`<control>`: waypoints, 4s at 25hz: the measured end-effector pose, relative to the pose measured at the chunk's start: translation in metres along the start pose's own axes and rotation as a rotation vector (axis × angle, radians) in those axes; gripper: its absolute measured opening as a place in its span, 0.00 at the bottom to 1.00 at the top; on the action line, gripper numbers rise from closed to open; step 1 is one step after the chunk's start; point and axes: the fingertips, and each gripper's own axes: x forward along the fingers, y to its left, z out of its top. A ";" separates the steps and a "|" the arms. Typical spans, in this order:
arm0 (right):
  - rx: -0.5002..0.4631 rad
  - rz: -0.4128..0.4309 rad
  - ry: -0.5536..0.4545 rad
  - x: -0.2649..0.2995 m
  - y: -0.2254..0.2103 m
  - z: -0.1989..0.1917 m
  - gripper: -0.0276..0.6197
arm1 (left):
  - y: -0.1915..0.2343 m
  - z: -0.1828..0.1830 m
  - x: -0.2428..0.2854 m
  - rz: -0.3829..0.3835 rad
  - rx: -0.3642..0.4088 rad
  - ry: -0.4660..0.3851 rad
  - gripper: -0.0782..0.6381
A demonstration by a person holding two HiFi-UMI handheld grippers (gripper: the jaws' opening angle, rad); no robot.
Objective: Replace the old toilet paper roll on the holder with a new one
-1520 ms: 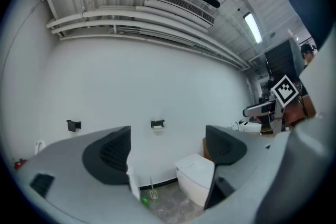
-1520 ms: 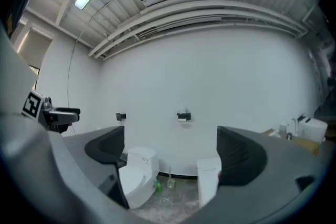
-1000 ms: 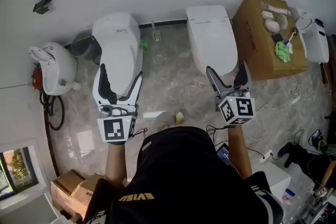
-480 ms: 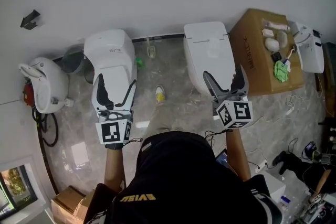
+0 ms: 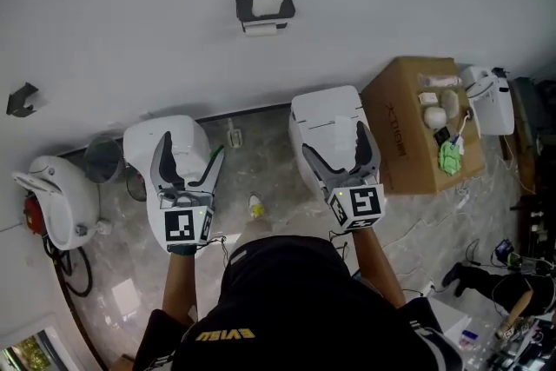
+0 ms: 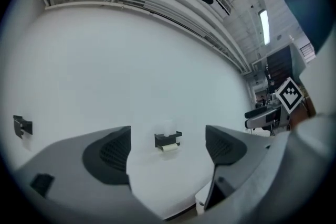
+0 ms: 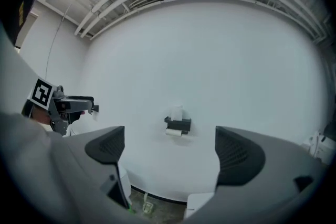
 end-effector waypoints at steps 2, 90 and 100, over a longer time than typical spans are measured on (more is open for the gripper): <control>-0.008 -0.004 0.005 0.021 -0.005 0.004 0.87 | 0.009 -0.004 0.024 -0.015 -0.021 0.002 0.74; -0.987 0.092 0.279 0.396 -0.084 -0.121 0.38 | -0.015 -0.067 0.185 -0.027 -0.063 0.047 0.74; -1.006 0.049 0.312 0.386 -0.111 -0.126 0.37 | -0.022 -0.063 0.192 -0.037 -0.081 0.029 0.74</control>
